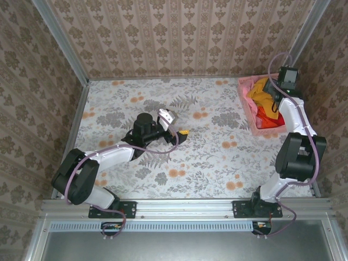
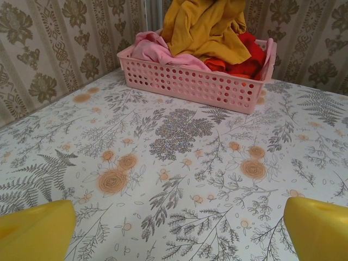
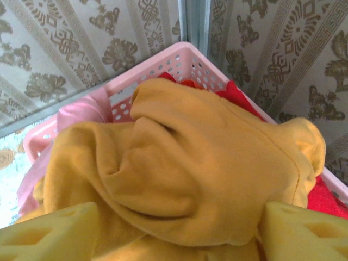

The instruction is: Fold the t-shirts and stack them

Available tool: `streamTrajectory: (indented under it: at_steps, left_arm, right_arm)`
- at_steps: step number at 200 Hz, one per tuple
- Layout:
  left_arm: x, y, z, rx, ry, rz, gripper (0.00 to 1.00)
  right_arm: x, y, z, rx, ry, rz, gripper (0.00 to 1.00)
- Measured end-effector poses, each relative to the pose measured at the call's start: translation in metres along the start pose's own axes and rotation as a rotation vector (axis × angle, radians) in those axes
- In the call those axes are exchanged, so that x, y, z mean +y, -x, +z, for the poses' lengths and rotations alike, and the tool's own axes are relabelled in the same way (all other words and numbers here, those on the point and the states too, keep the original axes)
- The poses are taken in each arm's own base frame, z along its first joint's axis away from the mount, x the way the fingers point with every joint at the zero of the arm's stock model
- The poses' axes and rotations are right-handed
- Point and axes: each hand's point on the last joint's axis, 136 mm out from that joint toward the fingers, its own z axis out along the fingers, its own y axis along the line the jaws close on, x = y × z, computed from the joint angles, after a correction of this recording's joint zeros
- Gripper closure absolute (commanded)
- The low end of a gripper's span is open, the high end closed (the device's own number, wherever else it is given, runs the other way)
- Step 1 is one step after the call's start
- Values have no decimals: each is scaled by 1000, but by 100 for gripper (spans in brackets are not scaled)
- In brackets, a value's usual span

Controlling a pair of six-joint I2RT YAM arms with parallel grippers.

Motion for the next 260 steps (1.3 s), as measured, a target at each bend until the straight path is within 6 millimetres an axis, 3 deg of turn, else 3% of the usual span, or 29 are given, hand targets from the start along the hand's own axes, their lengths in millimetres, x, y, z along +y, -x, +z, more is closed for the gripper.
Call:
streamTrajectory:
  at_steps: [42,79,93,115,124,141,163,205,221,239,260]
  left_arm:
    - [-3,-1,4,-13,-26,-20,0]
    - [-4,-2,7,-19,-37,-29,0]
    - [-4,0,6,-26,-39,-25,0]
    - [-4,0,6,-27,-40,-28,0]
    - [-4,0,6,-28,-40,-28,0]
    - [-4,1,6,-34,-40,-26,0]
    - [-4,2,5,-41,-38,-24,0]
    - [-7,0,-2,-54,-29,-1,0]
    - [-6,-1,-3,-58,-26,6,0]
    - [-1,1,-7,-66,-12,10,0]
    - [7,7,-15,-85,17,16,0]
  right_arm:
    - [-5,-2,-24,-25,6,3,16]
    - [-6,-15,-12,13,1,-2,17]
    - [-7,-24,1,47,-2,0,30]
    - [-9,-35,22,108,-4,3,84]
    - [-7,-37,24,119,7,6,99]
    - [-5,-33,18,111,14,13,100]
    - [4,-7,-15,28,41,9,100]
    - [17,67,-130,-247,150,-4,100]
    - [23,94,-164,-334,183,-22,100]
    - [40,117,-200,-407,241,-59,100]
    - [70,129,-237,-454,329,-129,100]
